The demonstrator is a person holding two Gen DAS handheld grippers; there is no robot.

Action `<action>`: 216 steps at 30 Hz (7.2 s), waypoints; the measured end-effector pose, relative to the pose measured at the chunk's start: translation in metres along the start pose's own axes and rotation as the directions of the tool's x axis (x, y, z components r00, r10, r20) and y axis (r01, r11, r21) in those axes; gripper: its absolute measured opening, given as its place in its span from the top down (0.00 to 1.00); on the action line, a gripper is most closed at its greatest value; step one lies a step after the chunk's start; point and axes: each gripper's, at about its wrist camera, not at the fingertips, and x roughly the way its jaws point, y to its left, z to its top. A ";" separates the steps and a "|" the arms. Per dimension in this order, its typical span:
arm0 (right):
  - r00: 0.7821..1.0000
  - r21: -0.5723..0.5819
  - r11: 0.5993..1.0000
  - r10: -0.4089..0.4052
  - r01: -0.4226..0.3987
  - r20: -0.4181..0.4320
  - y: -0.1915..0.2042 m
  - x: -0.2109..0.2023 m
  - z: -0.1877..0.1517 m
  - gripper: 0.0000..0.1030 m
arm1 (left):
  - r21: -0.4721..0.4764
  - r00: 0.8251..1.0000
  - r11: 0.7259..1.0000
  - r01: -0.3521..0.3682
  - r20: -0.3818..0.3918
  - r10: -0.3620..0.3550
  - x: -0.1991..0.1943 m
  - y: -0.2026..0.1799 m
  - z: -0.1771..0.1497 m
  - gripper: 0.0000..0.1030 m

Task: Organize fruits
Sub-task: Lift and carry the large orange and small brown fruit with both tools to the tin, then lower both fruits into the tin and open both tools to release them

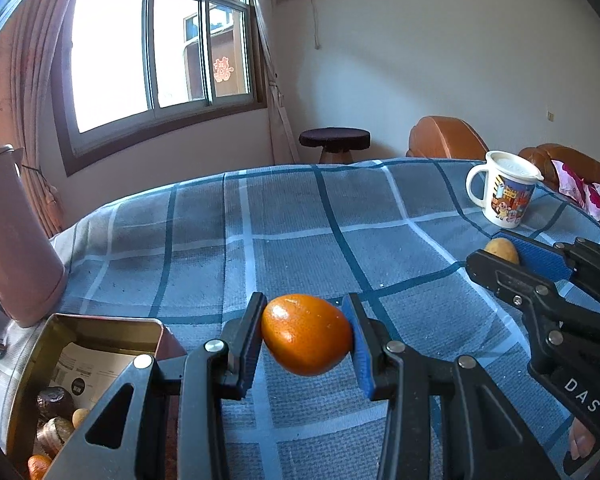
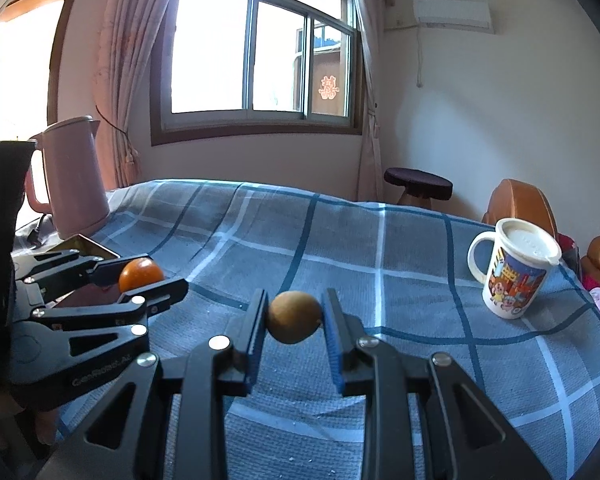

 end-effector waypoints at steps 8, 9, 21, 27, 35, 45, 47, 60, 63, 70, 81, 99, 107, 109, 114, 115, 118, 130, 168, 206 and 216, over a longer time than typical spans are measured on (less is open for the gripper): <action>1.000 -0.003 1.000 -0.005 0.005 0.026 0.001 -0.005 0.000 0.71 | 0.013 0.999 1.000 -0.009 0.034 0.008 -0.008 -0.002 -0.001 0.60; 1.000 -0.003 1.000 -0.006 0.006 0.030 0.001 -0.006 0.000 0.71 | 0.013 0.999 1.000 -0.010 0.038 0.010 -0.009 -0.003 -0.002 0.60; 0.997 -0.006 1.000 -0.013 0.014 0.076 0.001 -0.015 -0.001 0.71 | -0.004 0.996 1.000 -0.024 0.085 0.024 -0.020 -0.001 -0.003 0.60; 0.996 -0.009 1.000 -0.013 0.013 0.093 0.003 -0.019 -0.002 0.71 | -0.001 0.994 1.000 -0.027 0.105 0.027 -0.026 -0.002 -0.006 0.60; 0.995 -0.009 1.000 -0.012 0.013 0.103 0.003 -0.021 -0.002 0.71 | 0.019 0.986 0.999 -0.049 0.158 0.045 -0.038 -0.007 -0.008 0.60; 0.991 -0.023 1.000 -0.016 0.019 0.132 0.008 -0.029 -0.005 0.71 | 0.000 0.984 0.999 -0.046 0.171 0.046 -0.042 -0.004 -0.009 0.60; 0.990 -0.026 0.999 -0.018 0.022 0.142 0.009 -0.031 -0.005 0.71 | -0.004 0.984 0.999 -0.045 0.175 0.045 -0.043 -0.004 -0.009 0.60; 0.984 -0.073 0.996 -0.029 0.043 0.176 0.021 -0.041 -0.007 0.71 | -0.040 0.980 0.998 -0.044 0.194 0.051 -0.050 0.003 -0.014 0.60; 0.984 -0.087 0.995 -0.032 0.048 0.178 0.024 -0.041 -0.007 0.71 | -0.042 0.980 0.998 -0.043 0.192 0.050 -0.051 0.004 -0.014 0.60; 0.986 -0.090 0.995 -0.028 0.043 0.165 0.027 -0.040 -0.008 0.71 | -0.052 0.982 0.998 -0.047 0.179 0.055 -0.052 0.008 -0.014 0.60; 0.989 -0.117 0.993 -0.008 0.025 0.145 0.044 -0.037 -0.007 0.71 | -0.069 0.983 0.997 -0.042 0.173 0.053 -0.059 0.019 -0.020 0.60; 0.992 -0.148 0.989 0.033 -0.014 0.124 0.071 -0.029 -0.001 0.71 | -0.090 0.983 0.994 -0.062 0.170 0.076 -0.073 0.042 -0.029 0.60; 0.990 -0.135 0.989 0.078 -0.062 0.119 0.081 -0.031 0.006 0.71 | -0.110 0.983 0.991 -0.079 0.154 0.095 -0.081 0.058 -0.035 0.60; 0.989 -0.136 0.988 0.093 -0.076 0.119 0.085 -0.032 0.008 0.71 | -0.115 0.983 0.990 -0.085 0.155 0.103 -0.084 0.063 -0.037 0.60; 0.986 -0.153 0.984 0.114 -0.095 0.119 0.096 -0.033 0.011 0.71 | -0.130 0.980 0.986 -0.101 0.157 0.121 -0.091 0.074 -0.039 0.60; 0.986 -0.154 0.983 0.119 -0.100 0.120 0.098 -0.033 0.011 0.71 | -0.132 0.979 0.986 -0.105 0.158 0.125 -0.092 0.076 -0.039 0.60; 0.983 -0.157 0.981 0.136 -0.116 0.121 0.104 -0.034 0.014 0.71 | -0.139 0.978 0.984 -0.114 0.158 0.136 -0.096 0.082 -0.040 0.60; 0.971 -0.175 0.968 0.203 -0.180 0.122 0.130 -0.032 0.024 0.71 | -0.160 0.972 0.974 -0.163 0.144 0.186 -0.106 0.106 -0.043 0.60; 0.942 -0.268 0.916 0.328 -0.299 0.069 0.203 -0.023 0.019 0.71 | -0.189 0.955 0.943 -0.275 0.060 0.290 -0.131 0.170 -0.073 0.60; 0.922 -0.243 0.893 0.344 -0.380 -0.176 0.235 0.021 -0.003 0.71 | -0.139 0.964 0.954 -0.265 -0.052 0.260 -0.112 0.178 -0.089 0.60; 0.913 -0.241 0.885 0.358 -0.399 -0.197 0.237 0.022 -0.004 0.58 | -0.158 0.962 0.950 -0.270 -0.079 0.260 -0.109 0.182 -0.089 0.51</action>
